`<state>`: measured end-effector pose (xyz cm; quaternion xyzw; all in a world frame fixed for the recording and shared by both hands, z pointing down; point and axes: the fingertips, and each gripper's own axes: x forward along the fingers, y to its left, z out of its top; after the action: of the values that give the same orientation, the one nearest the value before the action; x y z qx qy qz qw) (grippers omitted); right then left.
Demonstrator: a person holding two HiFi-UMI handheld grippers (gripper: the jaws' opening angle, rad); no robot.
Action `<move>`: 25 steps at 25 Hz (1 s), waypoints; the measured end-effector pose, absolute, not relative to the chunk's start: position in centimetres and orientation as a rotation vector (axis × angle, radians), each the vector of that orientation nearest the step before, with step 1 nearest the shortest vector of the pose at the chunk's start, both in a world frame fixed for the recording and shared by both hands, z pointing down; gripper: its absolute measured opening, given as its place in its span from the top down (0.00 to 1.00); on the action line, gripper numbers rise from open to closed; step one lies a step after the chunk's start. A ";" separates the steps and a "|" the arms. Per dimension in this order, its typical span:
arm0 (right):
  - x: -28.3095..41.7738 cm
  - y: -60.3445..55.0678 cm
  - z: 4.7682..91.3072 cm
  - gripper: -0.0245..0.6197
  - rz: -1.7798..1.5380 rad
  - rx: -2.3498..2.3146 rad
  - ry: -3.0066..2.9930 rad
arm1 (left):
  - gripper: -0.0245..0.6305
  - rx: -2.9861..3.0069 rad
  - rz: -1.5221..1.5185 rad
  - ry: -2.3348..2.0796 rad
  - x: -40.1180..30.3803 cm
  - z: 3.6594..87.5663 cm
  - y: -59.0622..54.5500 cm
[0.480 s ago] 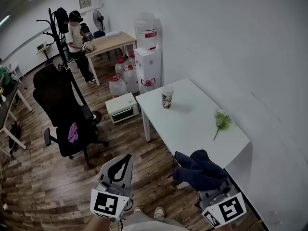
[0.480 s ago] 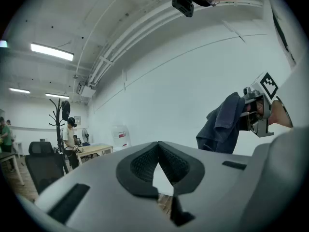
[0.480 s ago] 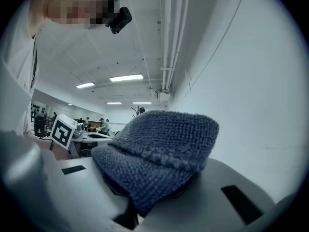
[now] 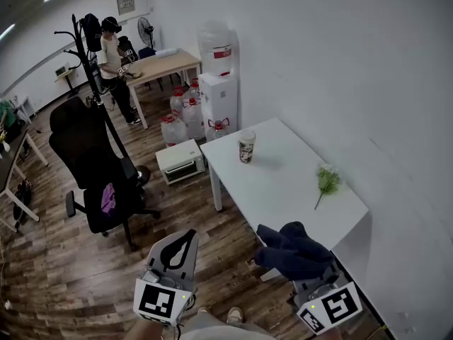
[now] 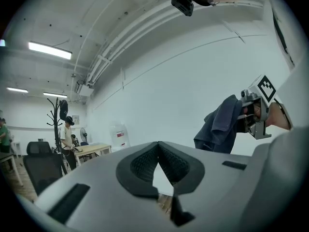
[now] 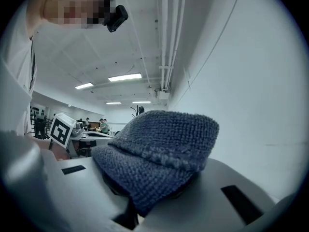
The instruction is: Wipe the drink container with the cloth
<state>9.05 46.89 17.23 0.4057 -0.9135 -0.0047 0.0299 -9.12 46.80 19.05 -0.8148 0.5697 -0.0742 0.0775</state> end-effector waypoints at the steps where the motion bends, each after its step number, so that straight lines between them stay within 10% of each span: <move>1: 9.1 46.8 17.2 0.89 -0.015 1.255 -2.816 | 0.93 -2.449 -0.219 1.705 -9.0 19.0 46.8; 25: 10.1 41.0 19.3 0.89 -0.024 1.312 -2.775 | 0.93 -2.480 -0.135 1.671 -7.8 19.7 41.1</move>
<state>10.07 40.96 19.33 0.4271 -0.9034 -0.0079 0.0359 -7.83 41.11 19.69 -0.8263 0.5566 -0.0451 0.0740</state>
